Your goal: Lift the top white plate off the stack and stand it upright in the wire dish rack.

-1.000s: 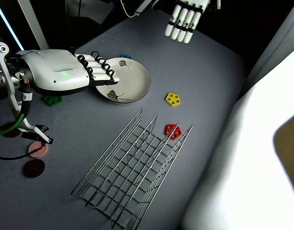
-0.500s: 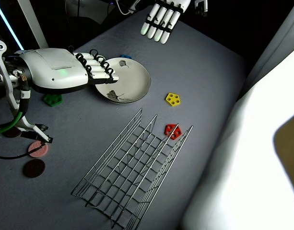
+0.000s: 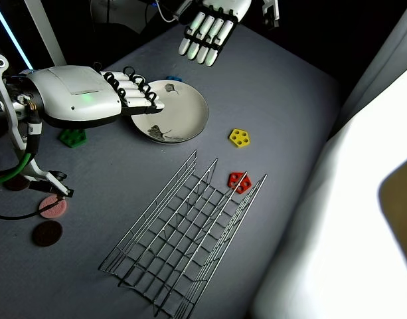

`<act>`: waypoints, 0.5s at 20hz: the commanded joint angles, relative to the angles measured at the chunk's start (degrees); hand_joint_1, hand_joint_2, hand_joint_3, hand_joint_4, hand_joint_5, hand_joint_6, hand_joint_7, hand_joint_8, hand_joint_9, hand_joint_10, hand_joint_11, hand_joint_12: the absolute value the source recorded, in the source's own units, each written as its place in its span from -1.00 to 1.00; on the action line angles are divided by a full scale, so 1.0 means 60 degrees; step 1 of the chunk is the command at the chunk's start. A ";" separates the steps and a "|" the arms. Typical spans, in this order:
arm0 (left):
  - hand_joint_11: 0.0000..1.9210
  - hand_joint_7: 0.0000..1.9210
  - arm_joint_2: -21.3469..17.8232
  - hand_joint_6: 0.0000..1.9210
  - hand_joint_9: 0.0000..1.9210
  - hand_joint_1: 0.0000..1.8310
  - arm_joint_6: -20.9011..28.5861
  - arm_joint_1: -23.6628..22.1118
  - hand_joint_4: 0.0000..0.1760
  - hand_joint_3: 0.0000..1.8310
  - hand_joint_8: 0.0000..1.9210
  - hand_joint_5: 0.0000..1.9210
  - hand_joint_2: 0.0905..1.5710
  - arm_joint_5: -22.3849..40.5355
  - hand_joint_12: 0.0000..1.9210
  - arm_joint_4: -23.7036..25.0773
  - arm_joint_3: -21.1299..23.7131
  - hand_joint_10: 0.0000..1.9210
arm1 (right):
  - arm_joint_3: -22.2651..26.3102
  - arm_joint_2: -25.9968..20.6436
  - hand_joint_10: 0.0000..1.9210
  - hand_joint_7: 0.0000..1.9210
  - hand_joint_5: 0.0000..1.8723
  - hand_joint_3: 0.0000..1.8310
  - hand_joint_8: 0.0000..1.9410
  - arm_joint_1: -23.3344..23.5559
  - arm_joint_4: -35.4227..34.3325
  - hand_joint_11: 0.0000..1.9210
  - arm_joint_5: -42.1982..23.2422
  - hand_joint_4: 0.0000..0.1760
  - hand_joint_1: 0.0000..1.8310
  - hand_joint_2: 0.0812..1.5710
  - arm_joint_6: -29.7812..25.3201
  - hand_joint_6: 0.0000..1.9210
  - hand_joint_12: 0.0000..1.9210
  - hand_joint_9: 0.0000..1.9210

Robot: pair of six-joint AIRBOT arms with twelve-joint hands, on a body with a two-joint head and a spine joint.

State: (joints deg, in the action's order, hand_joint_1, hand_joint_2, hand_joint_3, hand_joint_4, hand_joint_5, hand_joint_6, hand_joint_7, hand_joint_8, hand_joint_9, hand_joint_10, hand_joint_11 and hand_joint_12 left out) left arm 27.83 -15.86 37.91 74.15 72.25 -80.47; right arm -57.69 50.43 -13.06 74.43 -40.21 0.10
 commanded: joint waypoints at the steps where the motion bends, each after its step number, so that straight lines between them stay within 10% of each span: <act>1: -0.92 -0.92 -0.0022 -0.99 -0.91 -0.83 -0.0016 -0.0206 -1.00 -1.00 -0.99 -0.95 0.18 0.0415 -0.88 -0.0582 0.0114 -0.99 | 0.0056 -0.0103 -1.00 -0.90 -0.94 -0.99 -1.00 0.0071 -0.0587 -0.87 -0.0593 -1.00 -0.86 0.07 0.0016 -1.00 -1.00 -0.89; 10: -0.94 -0.92 0.0345 -1.00 -0.93 -0.84 -0.0016 -0.0165 -1.00 -1.00 -1.00 -0.95 0.18 -0.0022 -0.90 0.0047 0.0088 -1.00 | 0.0010 -0.0098 -1.00 -0.90 -0.93 -0.99 -1.00 0.0077 -0.0588 -0.85 -0.0595 -1.00 -0.82 0.10 0.0046 -1.00 -0.98 -0.87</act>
State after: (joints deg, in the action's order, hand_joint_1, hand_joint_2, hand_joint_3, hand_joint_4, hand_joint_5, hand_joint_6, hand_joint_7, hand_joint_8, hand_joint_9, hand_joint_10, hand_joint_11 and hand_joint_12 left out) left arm 29.93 -15.86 37.91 70.74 76.20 -79.99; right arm -57.69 50.43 -13.06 74.39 -40.23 0.23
